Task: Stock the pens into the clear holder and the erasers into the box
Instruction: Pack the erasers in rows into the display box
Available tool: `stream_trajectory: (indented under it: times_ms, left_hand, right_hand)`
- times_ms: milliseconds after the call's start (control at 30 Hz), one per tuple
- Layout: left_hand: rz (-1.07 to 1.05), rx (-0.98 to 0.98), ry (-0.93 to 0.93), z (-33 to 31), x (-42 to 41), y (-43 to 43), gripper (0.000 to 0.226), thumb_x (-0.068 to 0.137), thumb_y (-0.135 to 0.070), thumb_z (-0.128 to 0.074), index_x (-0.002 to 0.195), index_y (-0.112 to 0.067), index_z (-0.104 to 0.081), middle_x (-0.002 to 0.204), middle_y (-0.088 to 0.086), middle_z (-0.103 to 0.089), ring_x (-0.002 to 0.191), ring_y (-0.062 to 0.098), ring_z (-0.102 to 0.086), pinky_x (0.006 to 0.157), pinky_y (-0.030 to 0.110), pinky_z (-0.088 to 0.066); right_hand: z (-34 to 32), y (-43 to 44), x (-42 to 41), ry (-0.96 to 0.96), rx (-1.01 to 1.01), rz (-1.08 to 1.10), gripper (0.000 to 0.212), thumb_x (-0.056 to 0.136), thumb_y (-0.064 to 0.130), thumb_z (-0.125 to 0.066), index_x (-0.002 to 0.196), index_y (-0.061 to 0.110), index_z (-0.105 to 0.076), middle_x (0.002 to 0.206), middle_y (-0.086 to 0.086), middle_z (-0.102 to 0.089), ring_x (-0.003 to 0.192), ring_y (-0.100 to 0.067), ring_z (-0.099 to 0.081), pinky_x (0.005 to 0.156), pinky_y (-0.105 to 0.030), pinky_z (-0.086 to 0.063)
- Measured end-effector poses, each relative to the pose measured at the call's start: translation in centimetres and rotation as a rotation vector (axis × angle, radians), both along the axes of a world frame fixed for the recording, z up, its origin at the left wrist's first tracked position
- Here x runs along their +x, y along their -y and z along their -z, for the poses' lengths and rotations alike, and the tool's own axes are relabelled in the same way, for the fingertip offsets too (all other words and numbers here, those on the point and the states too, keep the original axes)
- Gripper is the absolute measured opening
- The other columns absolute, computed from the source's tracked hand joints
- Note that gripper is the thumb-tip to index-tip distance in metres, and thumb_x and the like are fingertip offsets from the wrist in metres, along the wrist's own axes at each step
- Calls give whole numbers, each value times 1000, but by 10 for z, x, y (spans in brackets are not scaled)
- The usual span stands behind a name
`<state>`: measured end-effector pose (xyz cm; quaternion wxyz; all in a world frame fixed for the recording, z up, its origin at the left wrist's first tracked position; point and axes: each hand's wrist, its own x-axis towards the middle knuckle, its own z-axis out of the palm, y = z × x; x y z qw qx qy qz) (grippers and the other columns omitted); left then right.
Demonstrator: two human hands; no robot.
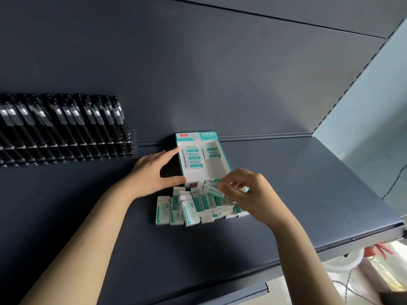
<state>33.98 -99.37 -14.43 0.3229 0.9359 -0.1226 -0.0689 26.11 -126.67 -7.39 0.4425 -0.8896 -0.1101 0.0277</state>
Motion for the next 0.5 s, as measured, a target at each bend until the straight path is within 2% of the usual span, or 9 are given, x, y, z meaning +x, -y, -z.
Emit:
stream_trajectory:
  times_ms: [67, 233, 333, 433, 500]
  left_hand:
    - [3, 5, 3, -1, 0, 0, 112, 47, -103, -37, 146, -59, -10, 158, -8, -30, 145, 18, -28, 118, 47, -22]
    - [-3, 11, -11, -2, -1, 0, 115, 44, -105, -34, 146, -59, -9, 158, -9, -29, 145, 19, -28, 118, 48, -21]
    - [-2, 10, -14, -2, -1, 0, 114, 44, -105, -34, 146, -59, -10, 158, -8, -30, 145, 19, -28, 118, 47, -21]
    - [-2, 5, -22, -4, -2, 1, 110, 49, -99, -42, 147, -58, -11, 158, -7, -29, 145, 17, -27, 119, 46, -19]
    - [-1, 7, -23, -4, -3, 2, 110, 50, -97, -43, 147, -57, -12, 159, -7, -29, 145, 16, -26, 119, 45, -19]
  right_hand:
    - [0, 1, 2, 4, -16, 12, 11, 91, 32, -67, 90, 27, -77, 91, 18, -68, 77, -4, -56, 65, -16, -43]
    - [0, 0, 4, 26, 20, 26, 15, 94, 17, -61, 95, 27, -73, 88, 15, -70, 74, -15, -55, 63, -20, -49]
    - [0, 1, 5, -14, -27, 4, 11, 87, 24, -72, 95, 32, -74, 91, 16, -67, 77, -9, -55, 64, -16, -48]
    - [0, 1, 5, -16, -114, -30, 27, 77, 28, -82, 97, 40, -69, 95, 19, -62, 86, -3, -55, 71, -10, -44]
    - [0, 1, 6, 16, -140, -32, 29, 76, 26, -83, 97, 39, -68, 97, 18, -63, 88, -3, -56, 73, -9, -45]
